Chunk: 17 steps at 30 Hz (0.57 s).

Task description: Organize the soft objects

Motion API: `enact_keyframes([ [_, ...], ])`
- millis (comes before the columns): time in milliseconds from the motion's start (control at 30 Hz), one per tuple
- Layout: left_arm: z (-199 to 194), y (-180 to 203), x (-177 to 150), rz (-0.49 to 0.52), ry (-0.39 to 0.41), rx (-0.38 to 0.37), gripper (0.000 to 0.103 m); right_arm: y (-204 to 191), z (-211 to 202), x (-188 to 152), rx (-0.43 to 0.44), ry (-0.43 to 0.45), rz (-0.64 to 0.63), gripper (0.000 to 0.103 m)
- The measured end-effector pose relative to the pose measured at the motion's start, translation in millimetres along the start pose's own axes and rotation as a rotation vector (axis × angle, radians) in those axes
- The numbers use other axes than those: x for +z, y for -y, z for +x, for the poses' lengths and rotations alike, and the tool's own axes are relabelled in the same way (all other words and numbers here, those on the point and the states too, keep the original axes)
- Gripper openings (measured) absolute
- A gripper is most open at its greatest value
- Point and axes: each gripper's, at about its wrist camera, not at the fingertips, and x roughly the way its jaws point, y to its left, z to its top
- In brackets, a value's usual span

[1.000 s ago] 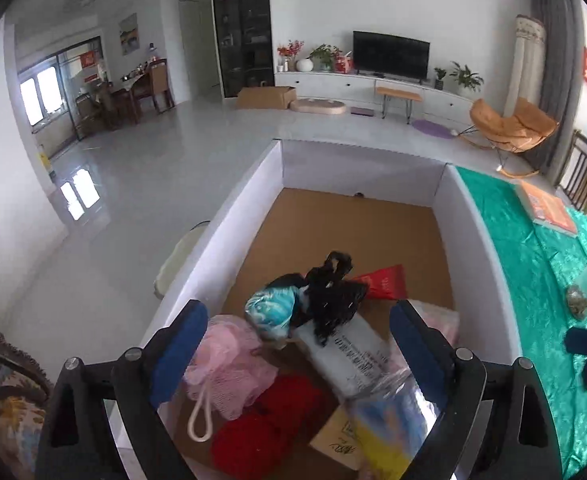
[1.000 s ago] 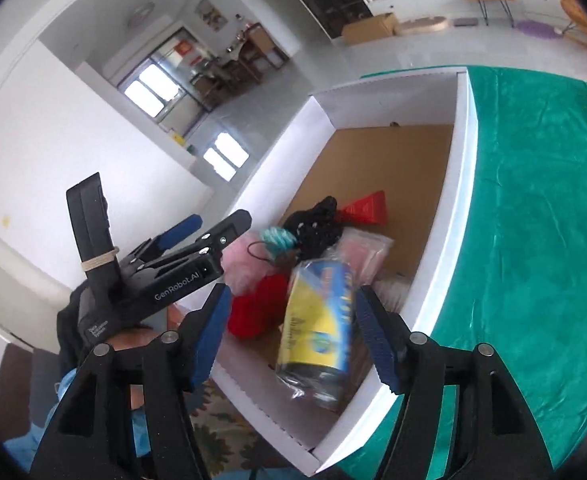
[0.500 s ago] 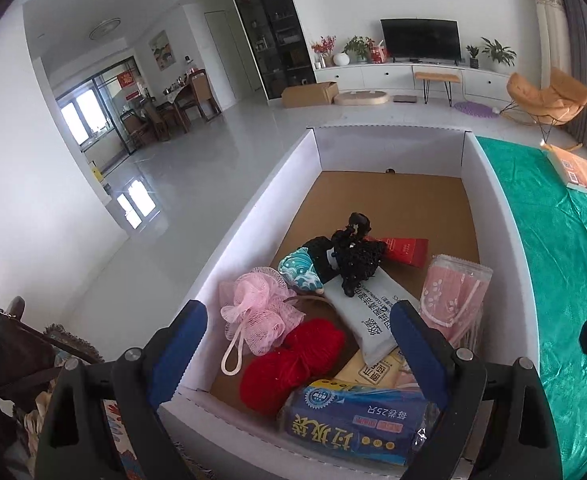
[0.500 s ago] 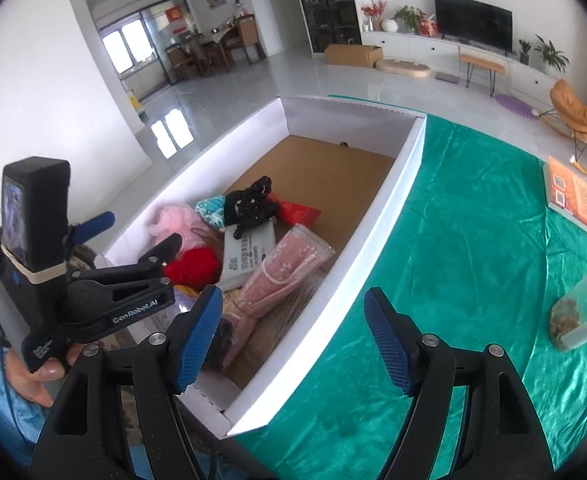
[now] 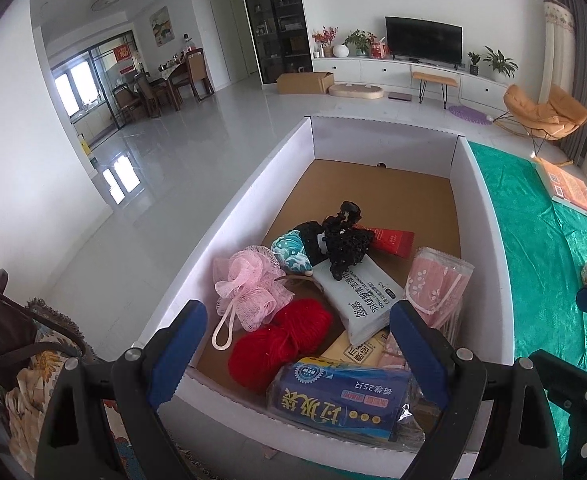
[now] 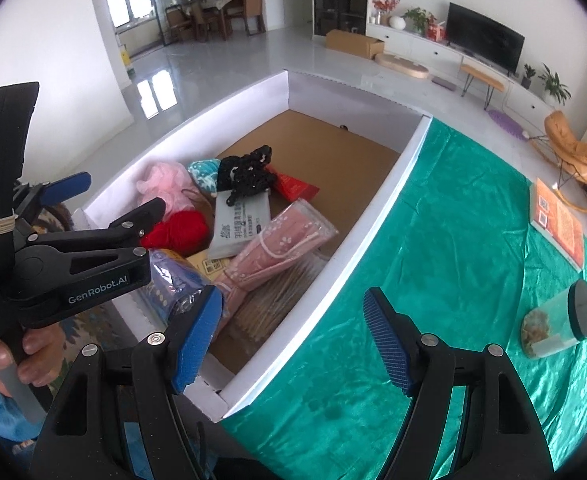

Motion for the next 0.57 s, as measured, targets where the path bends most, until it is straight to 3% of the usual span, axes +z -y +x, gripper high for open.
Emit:
enact_keyframes([
  [467,-8,-7,0,-0.024,0.013,-0.010,0.092,-14,6,2,0.007,-0.012,-0.030,0.077],
  [567,-16,-8,-2,-0.043,0.055,-0.016,0.093,-16,3,1,0.015,0.001,-0.029,0.077],
])
